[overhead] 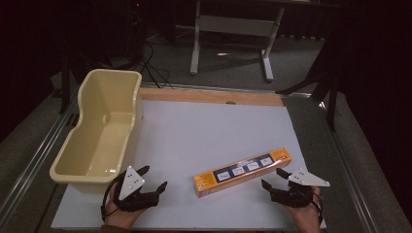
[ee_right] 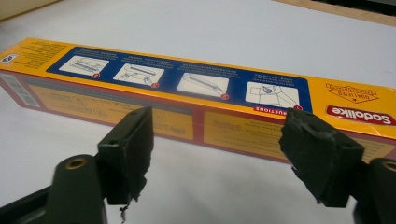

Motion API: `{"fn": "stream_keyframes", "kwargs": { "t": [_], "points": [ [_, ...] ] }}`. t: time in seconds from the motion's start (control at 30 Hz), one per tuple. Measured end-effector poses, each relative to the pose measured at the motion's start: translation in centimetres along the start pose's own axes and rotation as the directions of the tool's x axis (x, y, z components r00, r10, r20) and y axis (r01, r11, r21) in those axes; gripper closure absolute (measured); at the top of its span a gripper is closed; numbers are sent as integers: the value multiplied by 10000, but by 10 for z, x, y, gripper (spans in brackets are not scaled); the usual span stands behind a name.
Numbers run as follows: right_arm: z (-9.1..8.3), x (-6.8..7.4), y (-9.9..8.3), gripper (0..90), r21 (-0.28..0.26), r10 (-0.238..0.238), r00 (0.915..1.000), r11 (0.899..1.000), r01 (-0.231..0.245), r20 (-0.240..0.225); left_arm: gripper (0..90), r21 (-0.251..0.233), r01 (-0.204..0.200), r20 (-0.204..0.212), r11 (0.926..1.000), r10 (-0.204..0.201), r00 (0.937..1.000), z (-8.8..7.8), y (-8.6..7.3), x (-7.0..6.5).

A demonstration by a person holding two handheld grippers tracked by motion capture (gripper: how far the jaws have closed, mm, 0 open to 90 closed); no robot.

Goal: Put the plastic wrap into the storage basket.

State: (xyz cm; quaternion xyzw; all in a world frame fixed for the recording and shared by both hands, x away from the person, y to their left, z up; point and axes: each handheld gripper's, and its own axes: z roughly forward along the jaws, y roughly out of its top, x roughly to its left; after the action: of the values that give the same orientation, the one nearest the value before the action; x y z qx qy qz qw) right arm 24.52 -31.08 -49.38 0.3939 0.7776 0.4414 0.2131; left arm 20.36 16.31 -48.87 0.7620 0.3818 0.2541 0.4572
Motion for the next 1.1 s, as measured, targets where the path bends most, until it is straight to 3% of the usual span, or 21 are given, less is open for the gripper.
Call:
{"fn": "stream_keyframes", "kwargs": {
  "t": [0.4,0.53,0.6,0.73,0.83,1.1],
  "points": [
    [1,0,-1,333,165,-63,10000,9998,64,-66,233,-97,40,-48,9999,-40,10000,1,1,-1],
    [4,2,-1,419,411,-209,9997,9989,214,-120,233,-155,12,-146,9999,-15,9999,0,1,-1],
    [4,2,-1,530,458,-252,9997,9986,252,5,238,-260,48,-193,9996,-53,9998,0,1,-1],
    [2,-2,-2,778,454,254,9992,9986,-268,296,238,-261,34,-196,9997,-39,9998,0,1,-2],
    [3,-8,-5,884,642,724,9954,9950,-764,622,238,-265,38,-203,9996,-44,9998,0,1,-2],
    [14,-27,-8,899,1228,1208,9842,9830,-1367,1291,238,-328,93,-204,9994,-100,9997,0,1,-1]
  ]
}}
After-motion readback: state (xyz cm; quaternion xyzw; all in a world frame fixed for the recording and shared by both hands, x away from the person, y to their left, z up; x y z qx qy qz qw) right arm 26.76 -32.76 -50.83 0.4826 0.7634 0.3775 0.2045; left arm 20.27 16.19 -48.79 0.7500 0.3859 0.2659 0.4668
